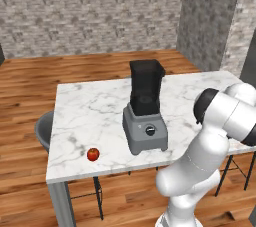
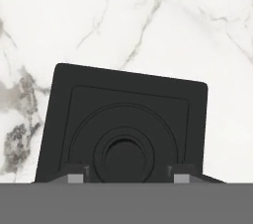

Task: Open the blender lid, put the apple in the blender, close the lid, and start the blender.

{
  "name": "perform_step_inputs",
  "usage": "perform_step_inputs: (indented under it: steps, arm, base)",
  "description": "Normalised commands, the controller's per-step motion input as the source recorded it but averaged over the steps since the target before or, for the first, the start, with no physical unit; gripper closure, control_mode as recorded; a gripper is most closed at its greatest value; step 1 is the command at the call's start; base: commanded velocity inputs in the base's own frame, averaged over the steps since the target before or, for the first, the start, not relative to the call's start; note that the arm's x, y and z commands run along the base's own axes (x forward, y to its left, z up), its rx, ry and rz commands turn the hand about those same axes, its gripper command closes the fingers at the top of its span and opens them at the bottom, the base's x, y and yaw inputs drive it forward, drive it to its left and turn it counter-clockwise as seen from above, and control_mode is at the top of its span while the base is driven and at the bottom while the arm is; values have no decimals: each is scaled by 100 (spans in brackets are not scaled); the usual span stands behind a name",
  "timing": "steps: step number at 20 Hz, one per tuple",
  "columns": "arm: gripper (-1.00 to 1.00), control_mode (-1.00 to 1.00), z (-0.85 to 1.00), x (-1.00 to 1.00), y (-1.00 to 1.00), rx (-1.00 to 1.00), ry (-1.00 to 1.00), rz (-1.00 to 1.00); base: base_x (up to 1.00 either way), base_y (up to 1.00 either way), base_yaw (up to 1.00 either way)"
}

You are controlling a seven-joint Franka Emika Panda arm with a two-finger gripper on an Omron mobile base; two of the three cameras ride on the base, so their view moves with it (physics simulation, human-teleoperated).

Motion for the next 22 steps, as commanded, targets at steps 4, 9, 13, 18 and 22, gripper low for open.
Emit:
perform_step_inputs:
  steps: [4,9,13,18,22]
  arm:
    - [-100,-100,16,0,12,0,0,0]
    - [-100,-100,80,-10,10,-1,-1,0]
    - [-100,-100,100,-32,23,-4,-11,0]
    - [-100,-100,90,-59,75,-4,-3,0]
    - [-100,-100,39,-63,100,-9,0,-2]
  base:
    - [0,0,0]
    - [0,0,0]
    - [0,0,0]
    - [0,0,0]
    - [0,0,0]
